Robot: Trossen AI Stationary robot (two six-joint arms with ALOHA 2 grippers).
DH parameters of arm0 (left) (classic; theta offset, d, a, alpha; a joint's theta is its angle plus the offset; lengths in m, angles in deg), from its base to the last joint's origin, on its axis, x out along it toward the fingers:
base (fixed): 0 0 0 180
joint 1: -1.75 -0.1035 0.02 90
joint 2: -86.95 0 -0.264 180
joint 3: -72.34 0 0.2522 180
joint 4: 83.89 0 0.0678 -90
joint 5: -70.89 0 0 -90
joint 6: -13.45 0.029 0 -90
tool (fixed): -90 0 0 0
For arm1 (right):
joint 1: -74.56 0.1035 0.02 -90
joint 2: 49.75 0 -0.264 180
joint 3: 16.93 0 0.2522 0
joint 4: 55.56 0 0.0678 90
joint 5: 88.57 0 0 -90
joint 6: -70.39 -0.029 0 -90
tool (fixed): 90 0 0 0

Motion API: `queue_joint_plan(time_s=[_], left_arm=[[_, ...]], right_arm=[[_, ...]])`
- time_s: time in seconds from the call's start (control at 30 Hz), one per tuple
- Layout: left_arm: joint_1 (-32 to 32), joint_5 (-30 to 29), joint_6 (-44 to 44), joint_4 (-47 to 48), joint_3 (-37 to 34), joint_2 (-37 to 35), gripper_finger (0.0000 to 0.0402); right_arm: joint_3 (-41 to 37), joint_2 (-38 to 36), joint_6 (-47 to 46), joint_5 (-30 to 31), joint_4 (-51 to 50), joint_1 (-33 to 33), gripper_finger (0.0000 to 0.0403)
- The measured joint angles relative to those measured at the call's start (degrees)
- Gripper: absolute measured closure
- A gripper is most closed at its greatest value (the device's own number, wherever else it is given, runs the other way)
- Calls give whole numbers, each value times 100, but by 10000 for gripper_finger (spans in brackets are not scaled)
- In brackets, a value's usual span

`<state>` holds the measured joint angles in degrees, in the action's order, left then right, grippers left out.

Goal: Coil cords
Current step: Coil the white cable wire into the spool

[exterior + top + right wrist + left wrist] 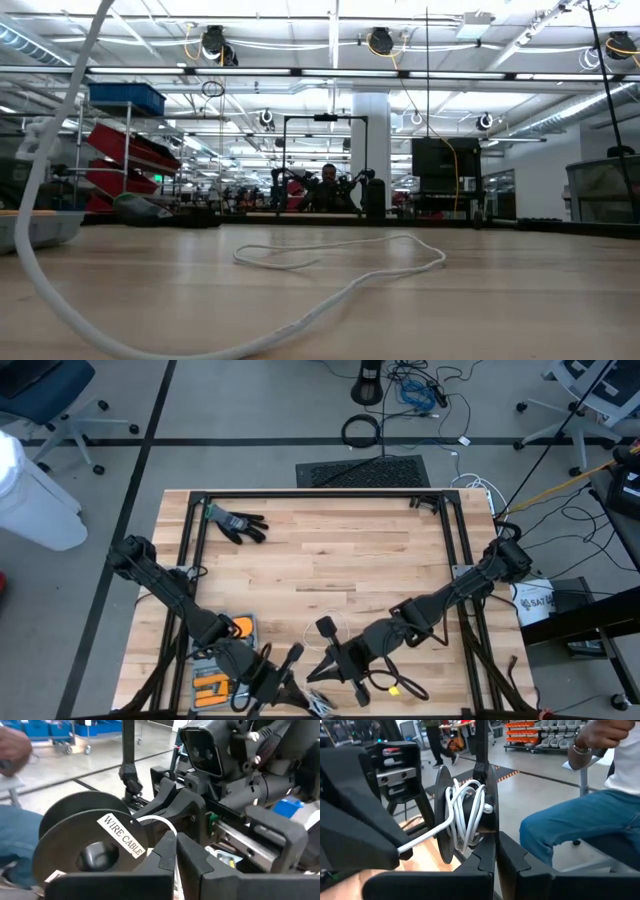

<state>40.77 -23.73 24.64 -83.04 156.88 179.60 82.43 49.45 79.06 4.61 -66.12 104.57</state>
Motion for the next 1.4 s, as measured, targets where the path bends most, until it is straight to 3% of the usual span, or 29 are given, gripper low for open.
queue_joint_plan(time_s=[0.2,0.37,0.57,0.83,0.97,1.2,1.4], left_arm=[[0,2,173,-41,0,0,395],[0,19,172,-48,0,0,395],[25,169,269,-247,0,0,395],[48,172,314,-578,0,-11,395],[48,16,304,-618,122,-15,395],[50,-417,267,-618,210,-26,395],[48,-611,270,-605,210,-26,395]], right_arm=[[0,-8,-287,-53,-33,-27,374],[2,-140,-477,-380,-92,-96,326],[2,-407,-807,-316,-1089,-197,271],[-37,-627,-1576,516,-1934,302,258],[-653,-505,-2098,1458,-933,942,265],[-1696,419,-1789,3881,2356,1550,261],[-1747,1531,-916,3917,4473,1341,208]])
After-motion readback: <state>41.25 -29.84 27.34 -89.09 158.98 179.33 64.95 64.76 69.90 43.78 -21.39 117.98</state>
